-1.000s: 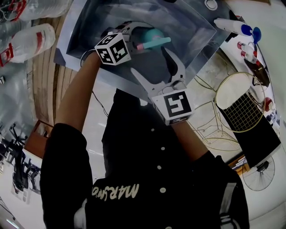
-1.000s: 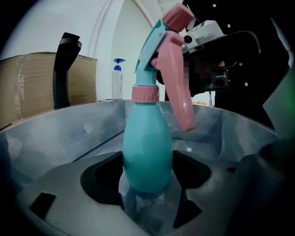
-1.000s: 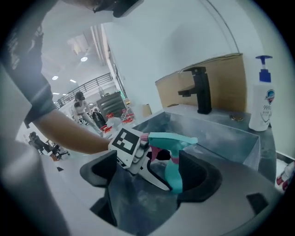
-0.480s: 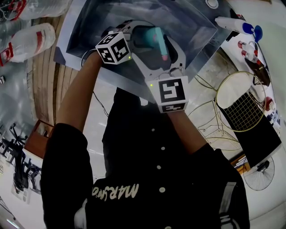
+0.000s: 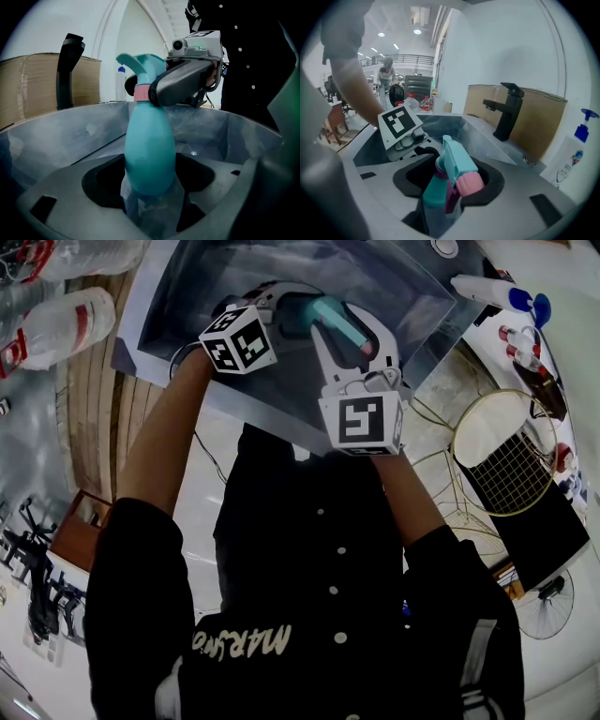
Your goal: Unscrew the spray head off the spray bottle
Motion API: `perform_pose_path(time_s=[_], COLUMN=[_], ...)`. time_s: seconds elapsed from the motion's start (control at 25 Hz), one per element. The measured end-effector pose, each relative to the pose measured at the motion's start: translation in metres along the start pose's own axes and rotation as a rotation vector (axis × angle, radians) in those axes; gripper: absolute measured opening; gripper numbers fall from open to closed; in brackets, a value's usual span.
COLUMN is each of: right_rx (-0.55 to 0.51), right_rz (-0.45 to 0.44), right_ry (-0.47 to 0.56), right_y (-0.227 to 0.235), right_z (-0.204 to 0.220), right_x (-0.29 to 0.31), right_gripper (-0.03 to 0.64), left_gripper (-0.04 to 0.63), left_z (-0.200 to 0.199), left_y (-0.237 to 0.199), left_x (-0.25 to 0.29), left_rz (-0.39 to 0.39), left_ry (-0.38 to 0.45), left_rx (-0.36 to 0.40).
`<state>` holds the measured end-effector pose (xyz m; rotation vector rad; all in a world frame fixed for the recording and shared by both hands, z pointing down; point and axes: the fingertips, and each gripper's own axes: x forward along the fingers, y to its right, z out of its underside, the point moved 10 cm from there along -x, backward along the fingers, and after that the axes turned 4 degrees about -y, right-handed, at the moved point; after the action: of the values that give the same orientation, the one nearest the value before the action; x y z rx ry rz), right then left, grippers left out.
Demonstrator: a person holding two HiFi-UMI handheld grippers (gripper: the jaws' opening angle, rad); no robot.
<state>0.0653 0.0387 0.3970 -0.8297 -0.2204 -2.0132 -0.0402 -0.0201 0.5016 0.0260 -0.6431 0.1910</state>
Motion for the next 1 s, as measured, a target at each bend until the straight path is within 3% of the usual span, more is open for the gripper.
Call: perform_pose_path(time_s=[0.16,0.36,0.6,0.76,1.0], right_rx=[-0.056,-0.1,-0.344,-0.38,-0.366], right_rz=[-0.095,-0.305,-0.526,-0.583,-0.589], right_ry=[0.038,0.056,0.056,0.075,0.103], right_y=[0.009,0.025,0.035,0.038,0.044], right_z=[0.0,0.0,-0.005,-0.007,-0.015], right_x=[0.004,0.008,0.01,0.012,0.007], right_gripper=[0.21,0.194,0.15,0.147,0.147], left_gripper=[0.354,0.354,0.354,0.354,0.354], left_z=[0.0,0.001,0.001,0.001,0.0], left_y=[-0.001,-0.001,-0.001,-0.001,-0.002], left_x=[0.0,-0.001,0.0,0.0,0.0], left_rz=[0.0,0.0,0.012,0.016,0.019], left_ry=[0.002,0.003,-0.001,-0.002,-0.001], left_rx=[-0.006,-0.001,0.008,0.012,0.014])
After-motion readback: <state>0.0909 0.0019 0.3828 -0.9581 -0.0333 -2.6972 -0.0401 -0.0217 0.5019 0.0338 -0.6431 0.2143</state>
